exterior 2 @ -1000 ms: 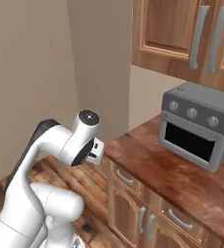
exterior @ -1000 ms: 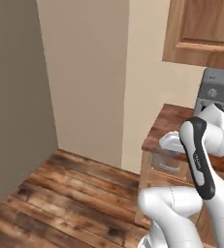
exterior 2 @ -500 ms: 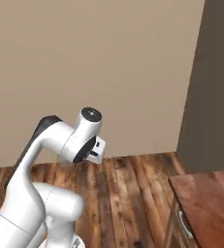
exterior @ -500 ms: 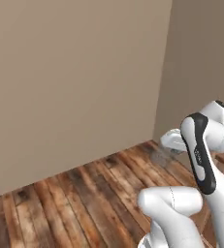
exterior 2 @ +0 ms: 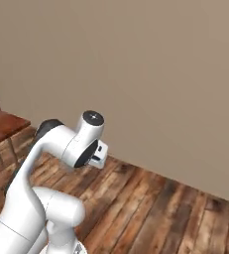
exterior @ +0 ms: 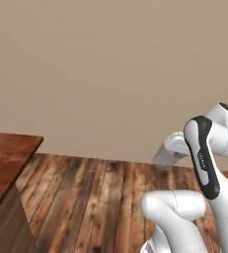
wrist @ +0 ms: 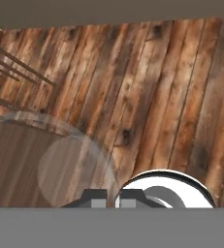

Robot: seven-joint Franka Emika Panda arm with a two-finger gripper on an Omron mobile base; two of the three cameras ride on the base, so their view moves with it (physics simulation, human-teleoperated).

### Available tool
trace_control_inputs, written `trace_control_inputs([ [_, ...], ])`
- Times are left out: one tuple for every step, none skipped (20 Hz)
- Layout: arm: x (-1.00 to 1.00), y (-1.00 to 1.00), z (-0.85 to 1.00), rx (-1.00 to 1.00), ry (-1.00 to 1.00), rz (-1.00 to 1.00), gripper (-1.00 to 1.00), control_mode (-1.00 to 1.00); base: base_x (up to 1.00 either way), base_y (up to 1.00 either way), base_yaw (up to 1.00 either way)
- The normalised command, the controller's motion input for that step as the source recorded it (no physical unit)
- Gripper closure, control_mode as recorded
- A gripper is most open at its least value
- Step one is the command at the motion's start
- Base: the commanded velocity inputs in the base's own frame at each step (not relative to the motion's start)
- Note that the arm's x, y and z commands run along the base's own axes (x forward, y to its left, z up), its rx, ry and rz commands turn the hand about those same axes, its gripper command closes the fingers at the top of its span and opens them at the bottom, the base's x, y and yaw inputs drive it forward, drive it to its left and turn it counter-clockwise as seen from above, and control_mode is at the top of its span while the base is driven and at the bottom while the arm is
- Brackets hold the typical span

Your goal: Move the glass cup from next to the sink to the open cabinet. Then, move the bowl with the shrimp to the fridge to clear the area for faucet cleaning.

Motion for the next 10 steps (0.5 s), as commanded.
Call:
trace_control_inputs([
  [0.0, 0.0, 0.0, 0.0, 0.0, 0.0, 1.0, 1.0, 0.0, 0.0, 1.0],
  [0.0, 0.0, 0.0, 0.0, 0.0, 0.0, 1.0, 1.0, 0.0, 0.0, 1.0],
  [0.0, 0.0, 0.0, 0.0, 0.0, 0.0, 1.0, 1.0, 0.0, 0.0, 0.99],
  [0.0, 0.0, 0.0, 0.0, 0.0, 0.0, 1.0, 1.0, -0.03, 0.0, 0.99],
  [0.0, 0.0, 0.0, 0.0, 0.0, 0.0, 1.0, 1.0, -0.05, 0.0, 0.99],
  [0.0, 0.0, 0.0, 0.0, 0.0, 0.0, 1.0, 1.0, -0.05, 0.0, 0.98],
  [0.0, 0.0, 0.0, 0.0, 0.0, 0.0, 1.0, 1.0, -0.06, 0.0, 0.98],
  [0.0, 0.0, 0.0, 0.0, 0.0, 0.0, 1.0, 1.0, -0.06, 0.0, 0.98],
  [0.0, 0.0, 0.0, 0.0, 0.0, 0.0, 1.0, 1.0, -0.06, 0.0, 0.98],
  [0.0, 0.0, 0.0, 0.0, 0.0, 0.0, 1.0, 1.0, -0.05, 0.0, 0.98],
])
